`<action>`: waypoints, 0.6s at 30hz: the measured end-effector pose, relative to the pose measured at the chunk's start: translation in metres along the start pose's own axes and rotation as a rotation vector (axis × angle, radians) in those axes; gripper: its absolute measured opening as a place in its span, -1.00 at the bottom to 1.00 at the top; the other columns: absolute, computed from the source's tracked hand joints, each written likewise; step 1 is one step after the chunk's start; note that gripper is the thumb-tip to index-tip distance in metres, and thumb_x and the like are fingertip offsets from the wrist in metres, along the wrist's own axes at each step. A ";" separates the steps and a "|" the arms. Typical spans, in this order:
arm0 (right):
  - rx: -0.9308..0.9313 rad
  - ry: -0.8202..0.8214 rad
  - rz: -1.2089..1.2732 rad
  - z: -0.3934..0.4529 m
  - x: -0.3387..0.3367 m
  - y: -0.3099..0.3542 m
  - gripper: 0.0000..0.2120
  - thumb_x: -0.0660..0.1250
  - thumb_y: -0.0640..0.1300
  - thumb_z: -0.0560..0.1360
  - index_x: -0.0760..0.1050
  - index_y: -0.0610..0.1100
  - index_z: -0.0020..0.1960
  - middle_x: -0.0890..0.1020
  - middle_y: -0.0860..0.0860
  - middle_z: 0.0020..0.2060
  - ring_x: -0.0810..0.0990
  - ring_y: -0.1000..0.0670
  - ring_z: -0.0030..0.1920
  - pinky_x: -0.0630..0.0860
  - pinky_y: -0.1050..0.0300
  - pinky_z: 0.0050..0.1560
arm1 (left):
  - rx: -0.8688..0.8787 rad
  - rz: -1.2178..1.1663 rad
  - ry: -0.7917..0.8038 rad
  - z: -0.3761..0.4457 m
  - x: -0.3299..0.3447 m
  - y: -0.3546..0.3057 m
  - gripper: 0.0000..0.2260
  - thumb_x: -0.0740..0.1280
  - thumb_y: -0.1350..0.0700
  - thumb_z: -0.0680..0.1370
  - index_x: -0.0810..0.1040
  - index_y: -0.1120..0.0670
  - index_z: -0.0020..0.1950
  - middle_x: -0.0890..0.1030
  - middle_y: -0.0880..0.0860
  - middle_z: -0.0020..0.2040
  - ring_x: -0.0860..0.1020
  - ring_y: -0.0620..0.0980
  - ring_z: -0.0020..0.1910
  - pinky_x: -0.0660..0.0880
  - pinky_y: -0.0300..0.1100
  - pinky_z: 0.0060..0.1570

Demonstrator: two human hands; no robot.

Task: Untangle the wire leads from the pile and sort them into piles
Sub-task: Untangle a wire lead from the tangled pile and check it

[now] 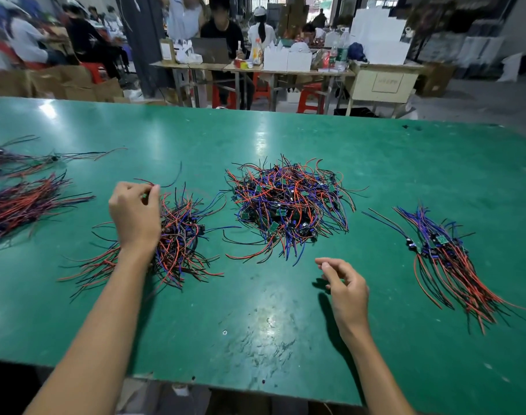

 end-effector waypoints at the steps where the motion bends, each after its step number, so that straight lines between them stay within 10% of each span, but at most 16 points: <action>1: -0.003 0.006 -0.008 0.000 0.000 0.000 -0.82 0.38 -0.19 0.59 0.71 0.03 -0.06 0.73 0.13 -0.07 0.68 -0.02 0.01 0.59 -0.12 0.12 | 0.033 0.089 0.062 -0.001 0.005 0.004 -0.77 0.40 0.11 0.59 0.70 0.27 0.08 0.62 0.29 0.02 0.58 0.26 0.00 0.47 0.02 0.06; 5: -0.011 0.028 -0.016 0.001 0.002 -0.001 -0.81 0.39 -0.22 0.57 0.71 0.03 -0.08 0.73 0.14 -0.10 0.68 0.02 -0.03 0.61 -0.04 0.06 | 0.016 0.449 0.360 -0.022 0.029 0.019 -0.75 0.38 0.12 0.60 0.64 0.24 0.21 0.51 0.32 0.17 0.43 0.29 0.22 0.46 0.16 0.15; 9: -0.015 0.036 -0.007 0.003 0.003 -0.001 -0.79 0.39 -0.26 0.56 0.71 0.02 -0.11 0.73 0.11 -0.14 0.69 0.03 -0.13 0.64 -0.02 -0.03 | 0.345 0.361 0.270 -0.048 0.042 -0.038 -0.73 0.36 0.20 0.55 0.59 0.21 0.24 0.50 0.27 0.18 0.46 0.28 0.17 0.45 0.14 0.08; 14: -0.028 0.073 -0.041 0.002 0.006 0.000 -0.76 0.39 -0.23 0.53 0.69 0.10 -0.12 0.73 0.11 -0.18 0.71 0.09 -0.22 0.62 0.07 -0.12 | 0.575 0.436 0.949 -0.107 0.112 -0.065 -0.43 0.24 -0.28 0.61 0.45 0.09 0.46 0.48 0.07 0.40 0.44 0.09 0.36 0.39 0.00 0.31; 18: -0.036 0.072 -0.047 0.002 0.004 0.001 -0.76 0.39 -0.24 0.52 0.69 0.09 -0.13 0.73 0.11 -0.19 0.70 0.11 -0.25 0.64 0.09 -0.15 | 0.543 0.312 0.825 -0.118 0.121 -0.062 -0.71 0.34 -0.12 0.61 0.62 0.06 0.16 0.59 0.05 0.10 0.52 0.10 0.15 0.42 -0.05 0.08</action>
Point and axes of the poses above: each hand's wrist, its own z-axis towards the middle knuckle, its own x-axis out of the palm, y = z × x, the point moved 6 cm from there along z, towards the middle knuckle
